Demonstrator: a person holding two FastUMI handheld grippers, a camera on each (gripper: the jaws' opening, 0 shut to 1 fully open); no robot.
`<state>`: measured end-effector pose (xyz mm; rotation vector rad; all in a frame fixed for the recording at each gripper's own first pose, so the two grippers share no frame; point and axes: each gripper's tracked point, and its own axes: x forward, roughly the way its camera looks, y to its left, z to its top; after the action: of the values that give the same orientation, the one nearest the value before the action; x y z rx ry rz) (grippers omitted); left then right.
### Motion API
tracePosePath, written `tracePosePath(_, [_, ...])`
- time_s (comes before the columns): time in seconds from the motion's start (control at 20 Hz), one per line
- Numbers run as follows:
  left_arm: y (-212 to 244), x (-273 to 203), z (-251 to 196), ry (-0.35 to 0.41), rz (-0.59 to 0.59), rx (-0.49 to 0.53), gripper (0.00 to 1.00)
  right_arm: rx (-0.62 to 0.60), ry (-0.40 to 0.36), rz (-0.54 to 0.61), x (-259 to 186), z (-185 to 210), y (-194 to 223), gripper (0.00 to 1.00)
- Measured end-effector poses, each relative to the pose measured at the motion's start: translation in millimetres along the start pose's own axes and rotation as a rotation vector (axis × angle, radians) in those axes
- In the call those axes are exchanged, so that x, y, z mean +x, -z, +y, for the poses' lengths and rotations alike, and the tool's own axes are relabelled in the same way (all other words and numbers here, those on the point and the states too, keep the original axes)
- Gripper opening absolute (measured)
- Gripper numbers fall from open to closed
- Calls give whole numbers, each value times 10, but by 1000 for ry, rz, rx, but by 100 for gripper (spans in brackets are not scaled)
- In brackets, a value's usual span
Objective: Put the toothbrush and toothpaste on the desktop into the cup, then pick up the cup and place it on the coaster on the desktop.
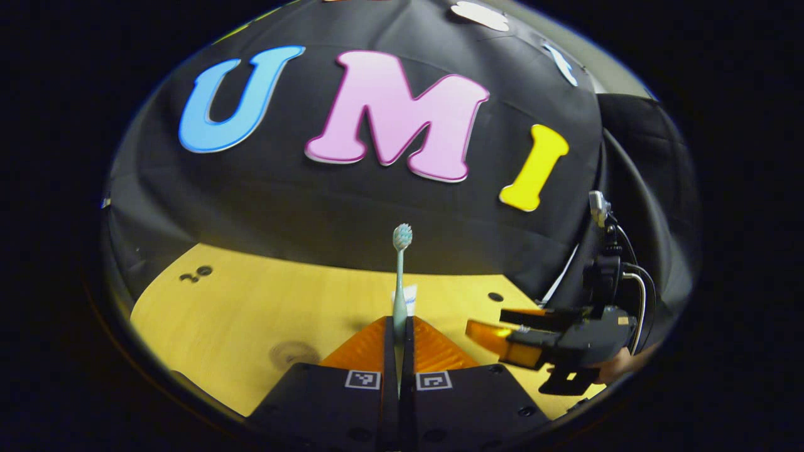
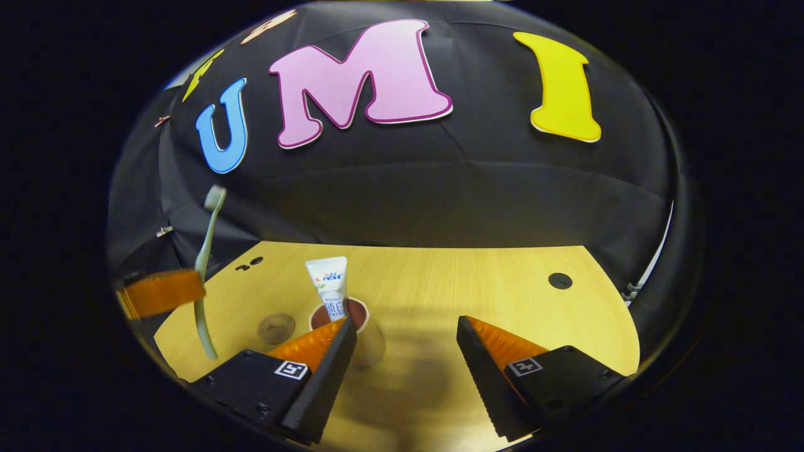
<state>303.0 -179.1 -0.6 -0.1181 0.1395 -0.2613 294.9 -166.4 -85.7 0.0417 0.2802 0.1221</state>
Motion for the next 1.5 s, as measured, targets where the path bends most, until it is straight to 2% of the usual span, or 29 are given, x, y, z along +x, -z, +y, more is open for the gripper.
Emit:
tracePosePath(0.15, [-155,325,-169,45,-85,53,6,-17,29,15,-152,-170,80,98])
tracePosePath(0.3, [-224,654,-287,87,-160,50,6,1,47,50,-269,-293,225,98])
tracePosePath(0.6, [10,1122,-303,108,-179,21,6,19,94,101,-407,-472,492,98])
tracePosePath(0.8, [237,1257,-347,122,-179,6,7,11,100,138,-449,-485,629,98])
tracePosePath(0.95, [285,1309,-329,110,-192,39,8,-5,97,153,-462,-462,690,98])
tracePosePath(1.25, [507,1292,-271,88,-172,41,12,-23,90,169,-469,-391,773,98])
tracePosePath(1.35, [586,1276,-234,83,-157,39,13,-28,88,178,-471,-372,808,98])
tracePosePath(1.45, [625,1215,-245,97,-151,26,19,-25,83,180,-470,-344,812,98])
tracePosePath(1.5, [647,1182,-273,110,-146,22,31,-27,83,181,-472,-339,822,98])
